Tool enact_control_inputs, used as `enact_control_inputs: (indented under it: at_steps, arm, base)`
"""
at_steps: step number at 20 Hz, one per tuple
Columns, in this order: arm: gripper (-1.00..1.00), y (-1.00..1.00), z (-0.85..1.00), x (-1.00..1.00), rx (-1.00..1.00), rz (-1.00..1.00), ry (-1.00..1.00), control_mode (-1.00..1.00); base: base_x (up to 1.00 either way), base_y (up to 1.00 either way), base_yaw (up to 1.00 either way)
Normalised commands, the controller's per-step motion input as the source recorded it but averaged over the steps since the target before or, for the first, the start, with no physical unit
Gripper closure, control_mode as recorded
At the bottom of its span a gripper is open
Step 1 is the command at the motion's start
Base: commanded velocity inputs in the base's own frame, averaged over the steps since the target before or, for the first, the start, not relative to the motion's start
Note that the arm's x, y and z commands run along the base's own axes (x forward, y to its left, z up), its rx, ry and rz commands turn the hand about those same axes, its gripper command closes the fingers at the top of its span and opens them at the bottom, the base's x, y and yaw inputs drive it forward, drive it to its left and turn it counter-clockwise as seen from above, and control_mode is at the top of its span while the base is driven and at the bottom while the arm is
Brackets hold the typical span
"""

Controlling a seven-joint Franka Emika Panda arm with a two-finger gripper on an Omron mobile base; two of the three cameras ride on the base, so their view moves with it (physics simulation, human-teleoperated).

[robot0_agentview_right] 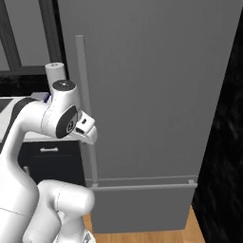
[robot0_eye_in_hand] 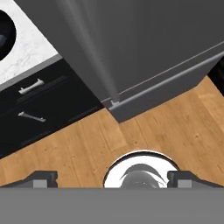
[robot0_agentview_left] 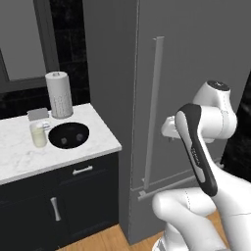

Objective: Grab a lemon wedge from the fridge and one ice cube from the ice bowl, and put them in the glass of lemonade.

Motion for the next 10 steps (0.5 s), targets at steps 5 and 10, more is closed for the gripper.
enact_control_inputs:
  at_steps: [5, 10]
  arm:
    - [-1.00, 0.10, 0.00, -0.09, 0.00, 0.00, -0.06, -1.00]
    - [-1.00, 0.15, 0.35, -0.40, -0.06, 0.00, -0.25, -1.00]
  base:
    - [-0.13, 0.16, 0.00]
    - [0.00, 0.00, 0.00]
